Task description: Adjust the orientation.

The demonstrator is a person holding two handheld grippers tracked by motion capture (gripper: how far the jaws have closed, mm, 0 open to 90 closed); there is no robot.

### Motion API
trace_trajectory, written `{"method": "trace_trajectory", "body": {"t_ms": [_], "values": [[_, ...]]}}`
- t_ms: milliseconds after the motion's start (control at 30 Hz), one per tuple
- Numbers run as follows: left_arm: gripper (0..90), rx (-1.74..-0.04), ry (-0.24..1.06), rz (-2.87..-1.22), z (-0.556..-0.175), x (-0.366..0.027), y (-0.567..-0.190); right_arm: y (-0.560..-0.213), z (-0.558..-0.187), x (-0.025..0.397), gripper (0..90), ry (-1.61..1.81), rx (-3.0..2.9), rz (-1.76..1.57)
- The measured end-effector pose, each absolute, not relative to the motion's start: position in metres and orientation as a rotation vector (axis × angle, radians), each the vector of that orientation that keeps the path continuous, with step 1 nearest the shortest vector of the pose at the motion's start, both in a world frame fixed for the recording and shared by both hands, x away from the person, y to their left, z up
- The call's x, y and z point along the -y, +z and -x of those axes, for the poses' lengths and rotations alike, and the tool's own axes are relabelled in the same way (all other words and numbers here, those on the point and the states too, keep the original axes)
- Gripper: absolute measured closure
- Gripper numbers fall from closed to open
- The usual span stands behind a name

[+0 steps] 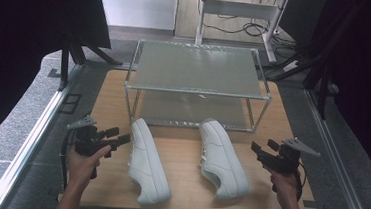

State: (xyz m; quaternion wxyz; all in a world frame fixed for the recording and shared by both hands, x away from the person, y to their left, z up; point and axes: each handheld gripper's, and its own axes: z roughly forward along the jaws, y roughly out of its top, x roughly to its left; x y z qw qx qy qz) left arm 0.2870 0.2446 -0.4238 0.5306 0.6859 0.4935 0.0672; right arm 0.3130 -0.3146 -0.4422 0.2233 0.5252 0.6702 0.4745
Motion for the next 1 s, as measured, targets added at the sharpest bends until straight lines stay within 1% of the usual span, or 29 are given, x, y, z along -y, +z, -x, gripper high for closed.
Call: {"method": "trace_trajectory", "body": {"t_ms": [267, 367, 400, 500, 533, 567, 600, 633, 733, 833, 967, 1000], "values": [[31.8, -1.189, 0.137, -1.642, -0.284, -0.244, -0.426, -0.443, -0.313, 0.311, 29.1, 1.326, -1.874, -1.408], [34.0, -1.200, 0.138, -1.640, -0.282, -0.244, -0.426, -0.442, -0.315, 0.312, 30.1, 1.350, -1.869, -1.407], [36.0, -1.207, 0.144, -1.635, -0.281, -0.244, -0.426, -0.441, -0.316, 0.312, 30.1, 1.354, -1.868, -1.406], [46.3, -1.211, 0.168, -1.617, -0.276, -0.242, -0.424, -0.441, -0.318, 0.311, 30.6, 1.361, -1.852, -1.410], [53.9, -1.207, 0.188, -1.612, -0.273, -0.241, -0.422, -0.440, -0.319, 0.311, 30.8, 1.382, -1.846, -1.408], [58.6, -1.207, 0.188, -1.612, -0.273, -0.241, -0.422, -0.440, -0.319, 0.311, 30.8, 1.382, -1.846, -1.408], [58.6, -1.199, 0.187, -1.607, -0.271, -0.241, -0.420, -0.439, -0.320, 0.311, 30.8, 1.387, -1.847, -1.410], [64.6, -1.189, 0.179, -1.603, -0.271, -0.242, -0.419, -0.439, -0.320, 0.311, 30.9, 1.391, -1.844, -1.407], [73.8, -1.161, 0.154, -1.593, -0.267, -0.241, -0.416, -0.439, -0.320, 0.310, 31.0, 1.403, -1.852, -1.411], [78.6, -1.170, 0.142, -1.594, -0.262, -0.235, -0.421, -0.440, -0.320, 0.310, 31.1, 1.404, -1.853, -1.420], [83.3, -1.169, 0.142, -1.596, -0.264, -0.228, -0.425, -0.444, -0.320, 0.309, 31.2, 1.374, -1.884, -1.401], [83.3, -1.156, 0.144, -1.596, -0.264, -0.226, -0.424, -0.445, -0.320, 0.309, 31.2, 1.360, -1.895, -1.396]]}}
